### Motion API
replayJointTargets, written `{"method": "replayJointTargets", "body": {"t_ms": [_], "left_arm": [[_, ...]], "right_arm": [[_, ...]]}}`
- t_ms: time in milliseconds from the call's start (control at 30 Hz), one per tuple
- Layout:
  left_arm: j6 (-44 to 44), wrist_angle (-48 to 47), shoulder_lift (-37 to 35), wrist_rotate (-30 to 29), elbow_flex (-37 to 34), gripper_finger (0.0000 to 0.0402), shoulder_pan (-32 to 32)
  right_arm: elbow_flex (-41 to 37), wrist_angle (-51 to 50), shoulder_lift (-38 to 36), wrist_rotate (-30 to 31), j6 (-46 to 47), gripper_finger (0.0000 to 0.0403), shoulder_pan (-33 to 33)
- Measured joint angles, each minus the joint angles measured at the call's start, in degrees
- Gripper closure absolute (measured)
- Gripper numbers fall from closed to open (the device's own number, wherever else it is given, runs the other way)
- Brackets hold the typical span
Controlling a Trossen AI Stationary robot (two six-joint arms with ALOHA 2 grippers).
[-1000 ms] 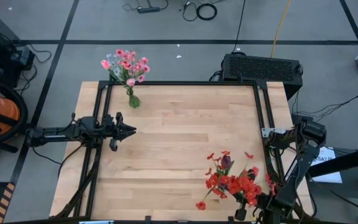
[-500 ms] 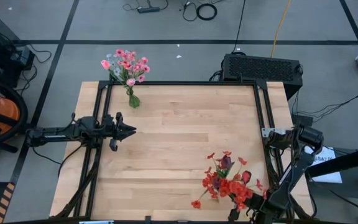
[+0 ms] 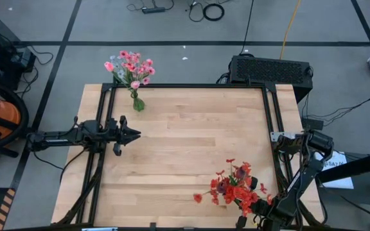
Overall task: Sort flowers into vase by color
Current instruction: Put the orange flowers into the transparent vase
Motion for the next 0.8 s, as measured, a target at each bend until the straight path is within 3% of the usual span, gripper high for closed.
{"method": "replayJointTargets", "body": {"t_ms": [800], "left_arm": [[0.00, 0.00, -0.01, 0.02, 0.01, 0.0320, 0.02]], "right_arm": [[0.09, -5.01, -5.90, -10.64, -0.87, 0.0389, 0.00]]}}
